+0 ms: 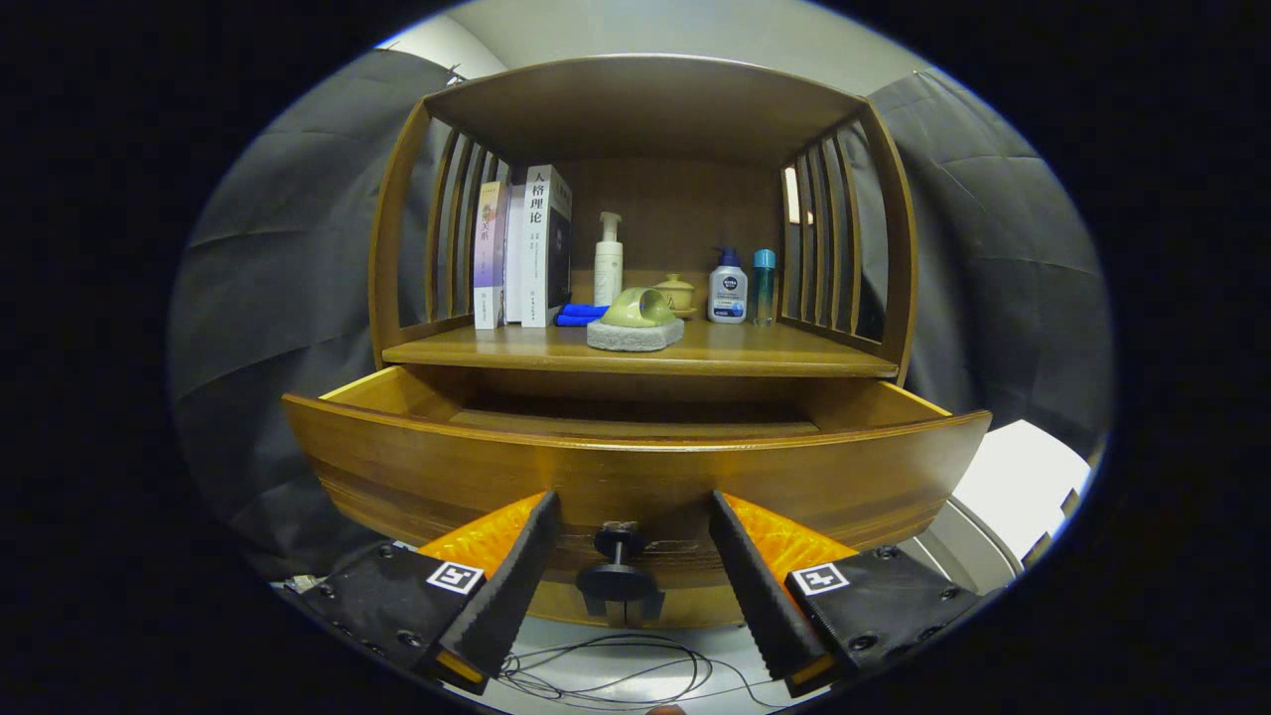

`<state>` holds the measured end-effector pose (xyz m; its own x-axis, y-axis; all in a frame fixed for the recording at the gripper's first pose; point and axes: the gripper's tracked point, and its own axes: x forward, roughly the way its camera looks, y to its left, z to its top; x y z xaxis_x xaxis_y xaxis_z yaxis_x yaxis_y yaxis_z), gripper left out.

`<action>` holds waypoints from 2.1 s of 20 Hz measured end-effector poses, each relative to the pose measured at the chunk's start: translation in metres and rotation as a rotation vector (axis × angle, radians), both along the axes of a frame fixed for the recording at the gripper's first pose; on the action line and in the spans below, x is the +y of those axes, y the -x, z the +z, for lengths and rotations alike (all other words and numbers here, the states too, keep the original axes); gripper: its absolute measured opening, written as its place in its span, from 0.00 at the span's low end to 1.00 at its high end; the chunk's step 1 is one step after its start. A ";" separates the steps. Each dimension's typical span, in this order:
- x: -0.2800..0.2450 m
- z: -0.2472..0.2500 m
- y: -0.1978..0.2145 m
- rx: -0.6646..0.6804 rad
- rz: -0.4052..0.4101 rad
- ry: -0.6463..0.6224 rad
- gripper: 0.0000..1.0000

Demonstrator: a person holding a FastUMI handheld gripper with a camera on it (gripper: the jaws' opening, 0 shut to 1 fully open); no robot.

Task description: Pull open the drawer, take out the items inside it, and place them on the countertop above the cabinet.

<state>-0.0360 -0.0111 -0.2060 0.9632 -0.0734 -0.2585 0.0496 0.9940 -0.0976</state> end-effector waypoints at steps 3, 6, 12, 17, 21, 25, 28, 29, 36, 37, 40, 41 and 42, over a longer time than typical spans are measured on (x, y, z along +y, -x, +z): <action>-0.001 -0.001 -0.010 -0.014 -0.001 0.020 0.97; -0.002 -0.002 -0.019 -0.024 -0.001 0.025 0.97; -0.004 -0.003 -0.044 -0.034 -0.003 0.026 0.97; -0.005 -0.003 -0.062 -0.050 -0.005 0.027 0.97; -0.006 -0.003 -0.076 -0.054 -0.006 0.027 0.97; -0.006 -0.003 -0.087 -0.058 -0.008 0.020 0.97; -0.007 -0.004 -0.096 -0.066 -0.007 0.020 0.97; -0.008 -0.003 -0.099 -0.068 -0.006 0.020 0.97; -0.008 -0.002 -0.115 -0.069 -0.017 0.000 0.98; -0.007 -0.002 -0.115 -0.074 -0.021 -0.003 0.97; -0.006 -0.003 -0.115 -0.073 -0.023 0.015 0.98; -0.004 -0.002 -0.114 -0.066 -0.012 0.017 0.98; -0.001 -0.001 -0.113 -0.059 0.008 0.010 0.97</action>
